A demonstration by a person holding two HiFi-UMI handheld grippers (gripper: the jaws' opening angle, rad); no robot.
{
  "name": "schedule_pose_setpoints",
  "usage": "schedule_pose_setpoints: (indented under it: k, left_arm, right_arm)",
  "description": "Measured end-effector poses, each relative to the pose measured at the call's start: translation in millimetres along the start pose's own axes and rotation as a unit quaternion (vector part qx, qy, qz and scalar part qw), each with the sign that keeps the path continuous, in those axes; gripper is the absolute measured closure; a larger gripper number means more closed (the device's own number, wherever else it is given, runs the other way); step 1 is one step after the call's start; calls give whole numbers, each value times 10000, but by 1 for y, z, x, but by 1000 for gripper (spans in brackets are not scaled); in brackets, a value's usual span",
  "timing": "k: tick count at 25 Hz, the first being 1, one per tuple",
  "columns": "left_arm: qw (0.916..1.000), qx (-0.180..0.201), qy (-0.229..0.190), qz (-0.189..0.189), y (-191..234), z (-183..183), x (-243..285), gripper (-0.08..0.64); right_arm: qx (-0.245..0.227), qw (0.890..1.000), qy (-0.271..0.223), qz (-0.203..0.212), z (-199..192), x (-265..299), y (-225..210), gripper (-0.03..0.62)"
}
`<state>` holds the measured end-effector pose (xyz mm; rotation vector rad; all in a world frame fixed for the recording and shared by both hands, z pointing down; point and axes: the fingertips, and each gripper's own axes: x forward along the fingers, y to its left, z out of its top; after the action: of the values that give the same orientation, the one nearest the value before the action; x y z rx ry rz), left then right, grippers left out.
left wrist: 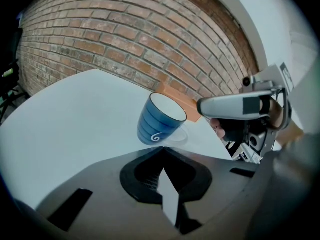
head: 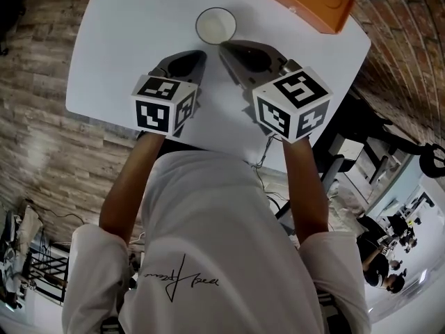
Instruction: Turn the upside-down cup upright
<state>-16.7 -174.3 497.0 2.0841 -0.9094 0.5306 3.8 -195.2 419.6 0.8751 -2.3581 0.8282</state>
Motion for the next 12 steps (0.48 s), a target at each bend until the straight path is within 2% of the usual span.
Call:
schedule_pose_setpoints:
  k: [7,12]
  left_arm:
    - [9999,10,-117,-8,-17,-4,-14,551]
    - [9997,168,-200,6,-33,-6,-31,551]
  right_arm:
    - [-144,9998,50,99,-11,-26,13,571]
    - [-176,9997,19,192,-23,-43,24,571]
